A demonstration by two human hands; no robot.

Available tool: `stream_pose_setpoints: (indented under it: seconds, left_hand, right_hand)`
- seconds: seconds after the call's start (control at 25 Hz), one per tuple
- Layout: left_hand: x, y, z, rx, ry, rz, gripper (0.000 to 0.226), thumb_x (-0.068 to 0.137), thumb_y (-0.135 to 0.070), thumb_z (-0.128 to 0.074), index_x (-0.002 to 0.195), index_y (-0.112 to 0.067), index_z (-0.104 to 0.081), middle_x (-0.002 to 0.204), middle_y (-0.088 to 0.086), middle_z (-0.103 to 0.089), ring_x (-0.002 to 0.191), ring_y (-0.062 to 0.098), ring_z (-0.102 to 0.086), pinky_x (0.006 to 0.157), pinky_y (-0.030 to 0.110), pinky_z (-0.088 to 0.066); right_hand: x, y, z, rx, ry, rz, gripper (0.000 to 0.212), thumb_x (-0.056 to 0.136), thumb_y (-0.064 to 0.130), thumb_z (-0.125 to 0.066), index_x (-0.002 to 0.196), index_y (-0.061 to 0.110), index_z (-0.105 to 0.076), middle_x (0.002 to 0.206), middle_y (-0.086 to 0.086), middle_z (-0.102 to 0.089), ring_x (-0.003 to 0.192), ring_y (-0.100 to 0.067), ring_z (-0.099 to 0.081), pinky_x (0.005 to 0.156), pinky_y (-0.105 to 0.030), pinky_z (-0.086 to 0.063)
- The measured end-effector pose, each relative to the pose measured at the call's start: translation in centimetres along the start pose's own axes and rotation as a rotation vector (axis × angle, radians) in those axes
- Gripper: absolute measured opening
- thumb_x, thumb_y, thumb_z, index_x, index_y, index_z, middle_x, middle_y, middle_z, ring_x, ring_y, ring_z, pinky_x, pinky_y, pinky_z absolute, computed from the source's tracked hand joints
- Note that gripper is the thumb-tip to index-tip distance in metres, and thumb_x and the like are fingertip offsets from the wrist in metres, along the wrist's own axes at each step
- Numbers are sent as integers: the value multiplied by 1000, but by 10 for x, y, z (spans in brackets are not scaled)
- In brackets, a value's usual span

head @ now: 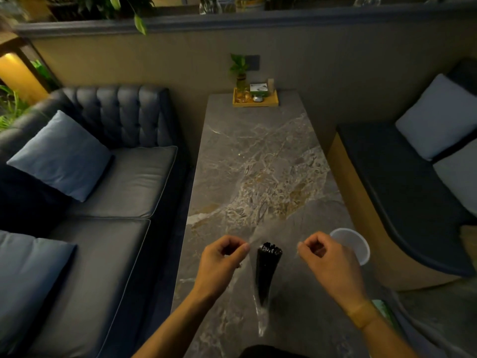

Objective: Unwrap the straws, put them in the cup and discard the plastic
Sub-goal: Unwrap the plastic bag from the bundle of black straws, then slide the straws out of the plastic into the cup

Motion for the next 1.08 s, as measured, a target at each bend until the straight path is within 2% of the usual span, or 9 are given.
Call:
stream_pose_setpoints:
  seconds: [0.08,0.16,0.24,0.36,0.44,0.6,0.8,0.96,1.08]
  left_hand:
    - [3,0,0,7,31,-15,11,87,-21,-70,81,-31,-72,79,-7,-72,70,5,-65,63,17,-54]
    - [8,1,0,30,53,-44,13,87,-22,-70,82,-34,-71,80,-8,-72,70,3,-64,63,16,-53]
    - [13,3,0,59,75,-76,10,87,-25,-69,83,-34,-70,81,-8,-71,70,4,-65,64,16,-53]
    - [22,8,1,85,113,-99,9,83,-43,-67,88,-37,-70,84,-9,-71,74,6,-67,65,17,-53]
    - [30,14,5,89,129,-96,23,79,-56,-65,96,-41,-67,92,-11,-71,81,6,-68,67,19,-54]
    - [24,56,12,155,180,-42,42,74,-69,-65,109,-49,-55,101,-15,-66,92,2,-64,72,23,-53]
    - [-7,133,7,716,578,178,83,58,-75,-70,129,-45,-38,128,-14,-52,109,4,-53,89,25,-44]
    - [-6,156,14,886,630,201,61,74,-61,-65,125,-32,-46,127,-2,-57,110,18,-58,90,32,-48]
    - [0,159,15,902,574,110,30,84,-52,-54,100,-26,-51,108,3,-63,96,24,-61,74,32,-45]
  right_hand:
    - [1,13,5,-76,-61,185,13,82,38,-67,92,31,-62,94,11,-66,89,-10,-61,74,-33,-53]
    - [3,29,7,-149,9,448,25,85,46,-62,103,28,-65,108,9,-65,105,-10,-57,90,-31,-47]
    - [8,41,1,-286,158,592,32,84,53,-59,101,27,-68,104,9,-69,106,-11,-60,100,-35,-43]
    - [19,47,-9,-384,318,552,23,86,44,-60,98,26,-69,98,7,-72,99,-11,-63,113,-38,-32]
    - [25,50,-13,-313,333,538,17,87,37,-63,94,23,-70,95,5,-73,93,-13,-64,107,-36,-38]
    - [35,60,-17,-190,317,444,12,84,31,-67,91,22,-71,92,2,-72,87,-14,-66,80,-41,-53]
    - [46,64,-30,-129,283,341,9,82,29,-70,87,22,-72,86,3,-74,81,-12,-67,75,-41,-56]
    - [52,60,-35,-118,231,253,7,81,29,-71,85,23,-71,80,4,-72,77,-12,-66,74,-42,-57]
    - [56,54,-34,-104,194,209,4,82,31,-70,82,26,-70,77,7,-71,75,-10,-66,72,-41,-58]
Point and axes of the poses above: each hand's wrist, its own x-axis towards the middle knuckle, its own z-axis out of the back of the hand, y = z × x, the point moved 2 cm from there along x, towards the middle knuckle
